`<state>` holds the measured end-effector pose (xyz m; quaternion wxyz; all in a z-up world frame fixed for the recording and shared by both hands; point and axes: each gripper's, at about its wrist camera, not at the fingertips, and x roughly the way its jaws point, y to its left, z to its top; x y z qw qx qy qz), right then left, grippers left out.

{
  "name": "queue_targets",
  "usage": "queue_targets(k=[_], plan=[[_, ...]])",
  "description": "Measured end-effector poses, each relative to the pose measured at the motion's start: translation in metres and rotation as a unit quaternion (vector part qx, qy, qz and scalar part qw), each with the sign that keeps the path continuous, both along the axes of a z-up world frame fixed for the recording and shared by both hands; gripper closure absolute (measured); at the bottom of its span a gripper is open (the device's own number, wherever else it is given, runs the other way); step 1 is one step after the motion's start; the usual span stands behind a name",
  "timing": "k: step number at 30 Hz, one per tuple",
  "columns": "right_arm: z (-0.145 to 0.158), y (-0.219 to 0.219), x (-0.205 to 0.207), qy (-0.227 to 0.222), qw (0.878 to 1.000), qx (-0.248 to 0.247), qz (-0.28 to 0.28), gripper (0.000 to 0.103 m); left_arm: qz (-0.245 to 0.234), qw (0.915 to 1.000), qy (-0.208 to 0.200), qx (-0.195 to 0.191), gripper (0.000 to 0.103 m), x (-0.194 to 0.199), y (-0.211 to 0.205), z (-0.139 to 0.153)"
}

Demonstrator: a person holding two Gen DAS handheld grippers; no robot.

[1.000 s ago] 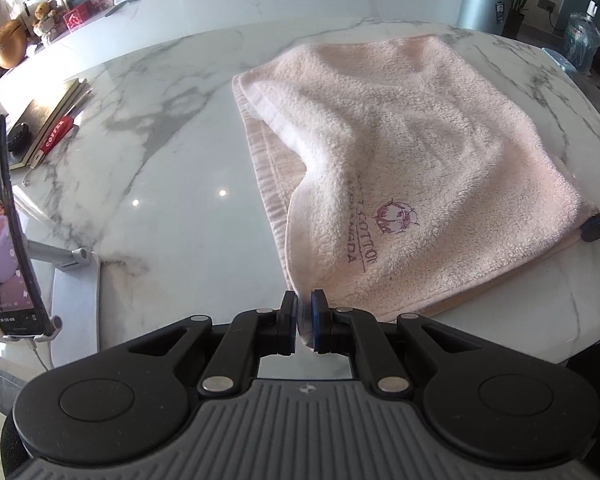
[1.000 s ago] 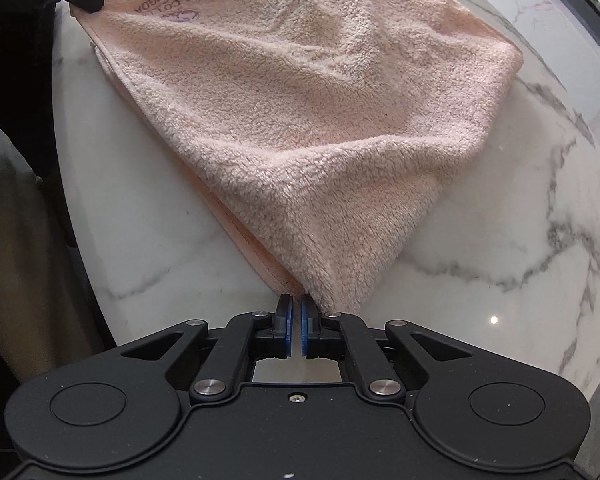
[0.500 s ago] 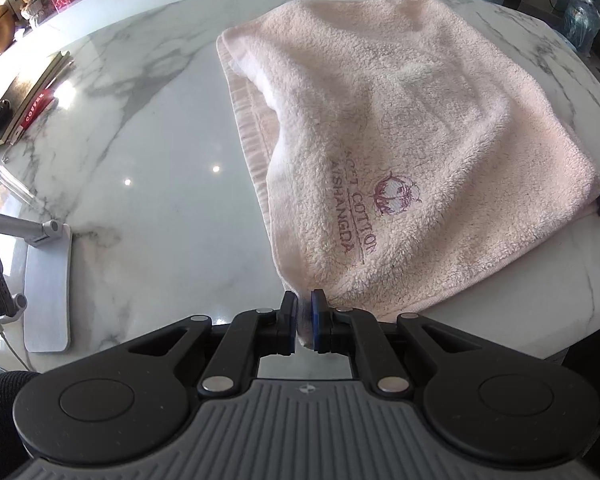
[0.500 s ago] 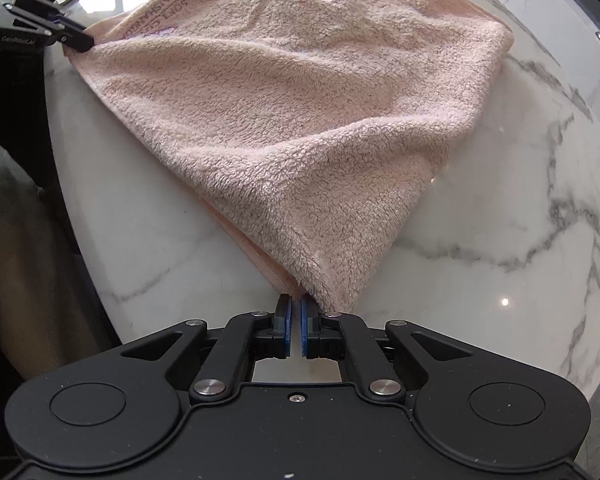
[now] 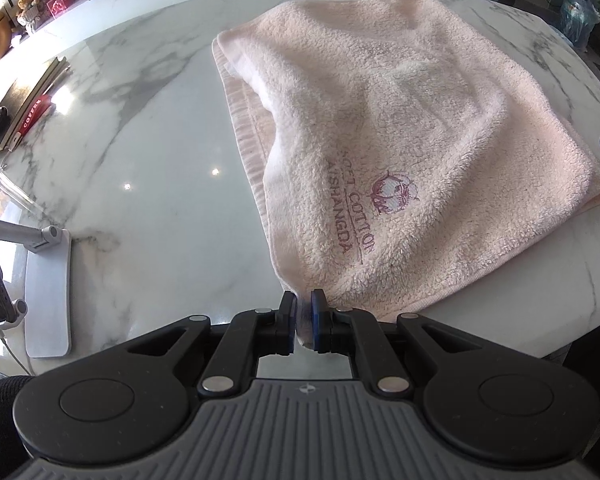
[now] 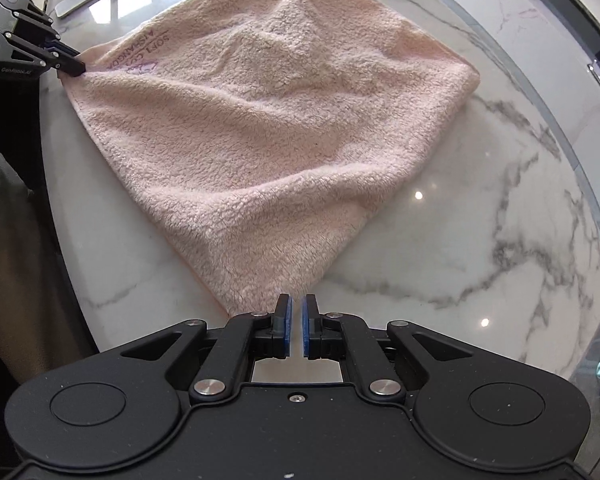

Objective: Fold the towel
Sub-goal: 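Hold the towel corner taut with the right tool while the left tool holds its edge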

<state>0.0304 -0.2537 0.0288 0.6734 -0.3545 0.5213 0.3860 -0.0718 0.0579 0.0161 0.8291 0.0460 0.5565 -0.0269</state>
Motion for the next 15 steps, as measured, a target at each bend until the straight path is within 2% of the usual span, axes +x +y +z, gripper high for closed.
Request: queue_targets(k=[5, 15], plan=[[-0.014, 0.014, -0.001, 0.009, 1.0, -0.003, 0.022, 0.099, 0.001, 1.0, 0.0, -0.002, 0.097, 0.001, 0.0, 0.0], [-0.028, 0.009, 0.001, 0.019, 1.0, -0.012, 0.008, 0.099, 0.001, 1.0, 0.001, -0.006, 0.097, 0.005, 0.002, -0.002]])
